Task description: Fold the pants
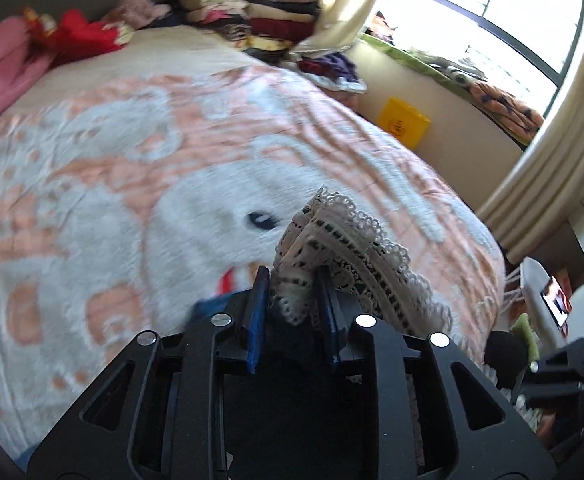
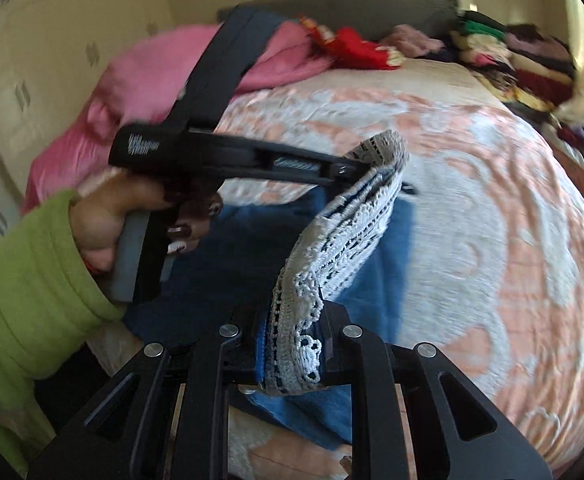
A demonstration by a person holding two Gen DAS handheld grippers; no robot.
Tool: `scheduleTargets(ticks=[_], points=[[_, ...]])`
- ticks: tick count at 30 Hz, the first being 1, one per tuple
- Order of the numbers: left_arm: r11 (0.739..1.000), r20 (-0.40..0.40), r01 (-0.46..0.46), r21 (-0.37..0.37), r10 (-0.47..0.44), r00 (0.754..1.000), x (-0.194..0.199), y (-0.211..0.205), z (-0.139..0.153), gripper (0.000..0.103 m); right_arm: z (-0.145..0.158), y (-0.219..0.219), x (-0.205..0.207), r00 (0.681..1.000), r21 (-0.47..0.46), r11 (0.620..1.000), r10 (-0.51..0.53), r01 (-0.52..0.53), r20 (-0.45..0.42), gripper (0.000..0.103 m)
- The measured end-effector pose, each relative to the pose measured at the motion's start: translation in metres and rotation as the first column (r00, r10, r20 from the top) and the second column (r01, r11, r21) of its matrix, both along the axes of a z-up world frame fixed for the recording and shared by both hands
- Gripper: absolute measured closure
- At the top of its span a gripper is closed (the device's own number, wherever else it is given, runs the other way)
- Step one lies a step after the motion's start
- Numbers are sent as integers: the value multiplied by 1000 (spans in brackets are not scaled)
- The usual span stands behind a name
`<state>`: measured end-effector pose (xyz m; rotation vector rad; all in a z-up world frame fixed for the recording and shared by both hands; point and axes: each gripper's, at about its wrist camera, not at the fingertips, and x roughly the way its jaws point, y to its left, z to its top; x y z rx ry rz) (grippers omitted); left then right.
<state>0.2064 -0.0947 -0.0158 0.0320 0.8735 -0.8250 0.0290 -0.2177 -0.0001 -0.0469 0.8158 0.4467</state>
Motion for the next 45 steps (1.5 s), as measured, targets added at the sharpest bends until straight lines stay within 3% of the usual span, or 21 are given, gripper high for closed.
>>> scheduleTargets(ticks=[5,8,12,15,19,23,25,26,27,30,35,38,41,43,45], points=[[986,14,-163,43,162,987,7,50,-13,84,-22,47,-2,994,-70,992,102,-104,-34,80],[965,-39,-263,-3,262,964,12,92,-19,83,-22,70,-19,974,-50,973,225,-226,-32,66],[928,-113,-356,-110,344,932,2,141,-20,83,-3,75,-49,941,-12,942,335,-335,47,51],[917,-165,-357,-178,330,930,-6,154,-19,76,0,61,-52,955,-37,957,288,-287,66,51],[937,-194,-284,-202,246,950,-17,130,-14,68,-21,43,-40,977,-148,967,213,-208,23,51],[965,-210,-222,-143,190,959,-24,92,-24,61,-43,52,-47,962,-239,935,272,-263,4,52],[972,-211,-220,-80,199,957,-24,74,-33,61,-53,57,-45,958,-251,926,285,-280,-16,77],[972,-207,-228,-52,213,955,-24,69,-36,69,-57,62,-44,954,-252,921,300,-297,-29,84],[971,-201,-239,-23,229,952,-23,65,-38,87,-61,69,-43,947,-253,914,319,-317,-35,87],[968,-184,-249,-20,241,953,-27,66,-32,93,-59,80,-46,936,-233,908,352,-349,-29,87],[967,-164,-253,19,253,953,-30,69,-36,89,-70,86,-42,931,-208,908,361,-364,-55,83],[966,-147,-256,22,256,955,-35,72,-35,88,-58,77,-41,934,-131,925,353,-358,-54,79],[963,-92,-268,32,270,959,-43,75,-24,85,-36,58,-38,950,-90,947,311,-309,6,73],[962,-53,-270,41,272,961,-51,76,-17,85,-26,43,-30,970,-77,969,239,-235,48,62],[961,-37,-272,42,273,961,-60,78,-12,82,-27,27,-21,987,-71,986,155,-151,44,62]])
